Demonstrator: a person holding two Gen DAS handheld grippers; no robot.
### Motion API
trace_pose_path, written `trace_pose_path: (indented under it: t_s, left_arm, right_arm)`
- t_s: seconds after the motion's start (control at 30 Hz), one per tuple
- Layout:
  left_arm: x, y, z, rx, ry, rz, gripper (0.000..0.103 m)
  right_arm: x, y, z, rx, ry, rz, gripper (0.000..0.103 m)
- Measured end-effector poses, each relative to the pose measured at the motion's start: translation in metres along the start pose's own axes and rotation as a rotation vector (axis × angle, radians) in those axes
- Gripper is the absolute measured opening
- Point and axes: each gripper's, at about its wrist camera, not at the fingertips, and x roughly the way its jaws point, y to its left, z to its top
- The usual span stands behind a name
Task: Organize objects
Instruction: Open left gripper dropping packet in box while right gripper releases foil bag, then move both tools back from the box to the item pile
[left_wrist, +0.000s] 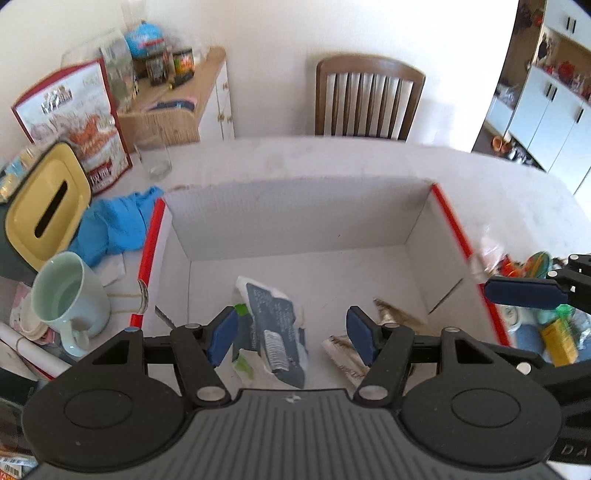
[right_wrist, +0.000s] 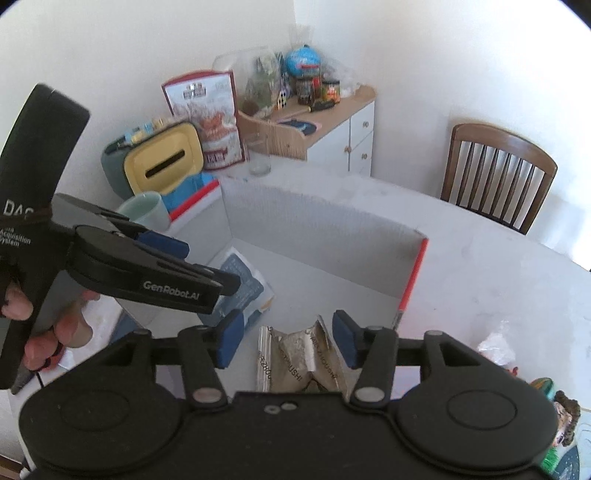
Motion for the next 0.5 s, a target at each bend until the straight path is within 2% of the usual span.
trace_pose_path:
  t_s: [0.27, 0.5]
  left_arm:
    - [-0.041, -0.024, -0.005, 0.022, -0.081, -0.015, 0.064]
    - [-0.066, -0.042, -0.013, 0.017, -0.122, -0.033, 0.073]
  right_arm:
    - [-0.040, -0.012, -0.006, 0.040, -0.068, -0.003, 0.064]
    - [-0.076, -0.027, -0.023, 0.066, -0.106, -0.006, 0.070]
